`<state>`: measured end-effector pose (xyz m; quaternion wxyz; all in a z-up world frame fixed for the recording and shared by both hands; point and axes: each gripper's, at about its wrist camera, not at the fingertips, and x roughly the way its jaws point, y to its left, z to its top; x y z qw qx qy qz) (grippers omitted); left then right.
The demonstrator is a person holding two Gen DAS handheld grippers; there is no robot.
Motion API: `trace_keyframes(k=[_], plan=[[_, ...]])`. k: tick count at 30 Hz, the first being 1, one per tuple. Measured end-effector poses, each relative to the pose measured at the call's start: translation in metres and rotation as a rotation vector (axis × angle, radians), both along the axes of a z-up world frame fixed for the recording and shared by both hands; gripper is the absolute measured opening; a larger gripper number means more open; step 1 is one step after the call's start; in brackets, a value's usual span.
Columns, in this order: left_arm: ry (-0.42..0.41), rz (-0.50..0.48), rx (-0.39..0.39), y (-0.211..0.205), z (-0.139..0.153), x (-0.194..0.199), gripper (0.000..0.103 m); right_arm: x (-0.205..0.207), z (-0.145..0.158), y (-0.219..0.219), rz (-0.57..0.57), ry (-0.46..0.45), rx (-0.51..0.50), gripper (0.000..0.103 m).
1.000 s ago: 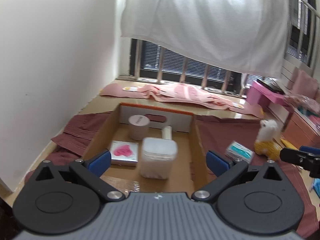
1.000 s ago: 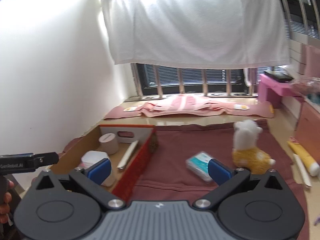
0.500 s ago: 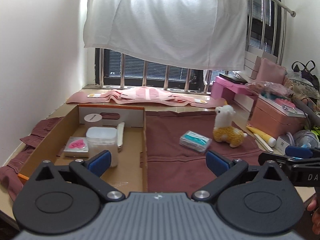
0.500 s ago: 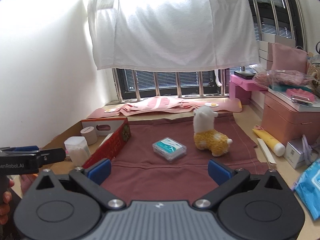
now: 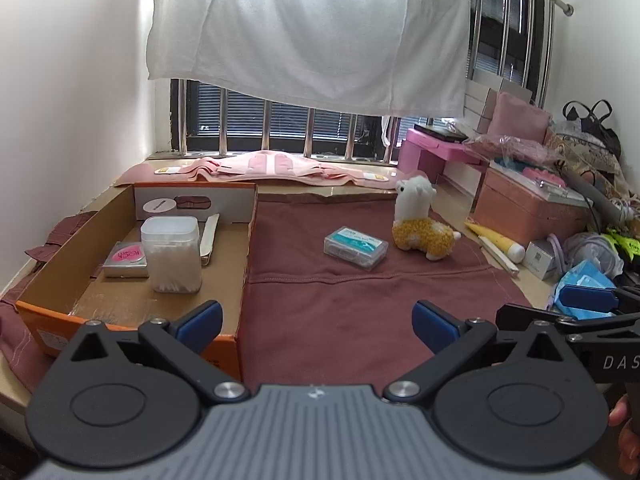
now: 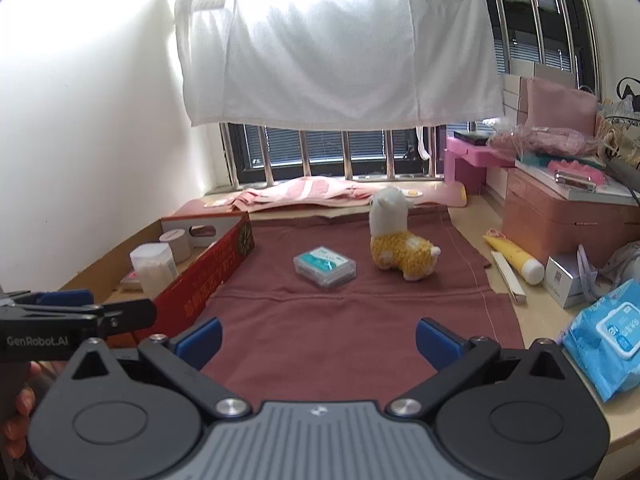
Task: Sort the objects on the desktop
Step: 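Move both tools back from the box toward the items on the cloth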
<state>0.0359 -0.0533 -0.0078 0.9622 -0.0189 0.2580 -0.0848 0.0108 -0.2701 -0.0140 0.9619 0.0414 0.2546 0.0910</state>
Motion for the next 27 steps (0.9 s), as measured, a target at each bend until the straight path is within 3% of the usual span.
trace_keyframes(k=[14,27], plan=[[0.019,-0.029,0.032,-0.019,-0.008,-0.016,0.103,-0.005,-0.014,-0.015,-0.045,0.057,0.011,0.103],[0.022,-0.068,0.034,-0.041,-0.006,0.015,0.103,0.023,-0.008,-0.035,-0.064,0.039,-0.033,0.103]])
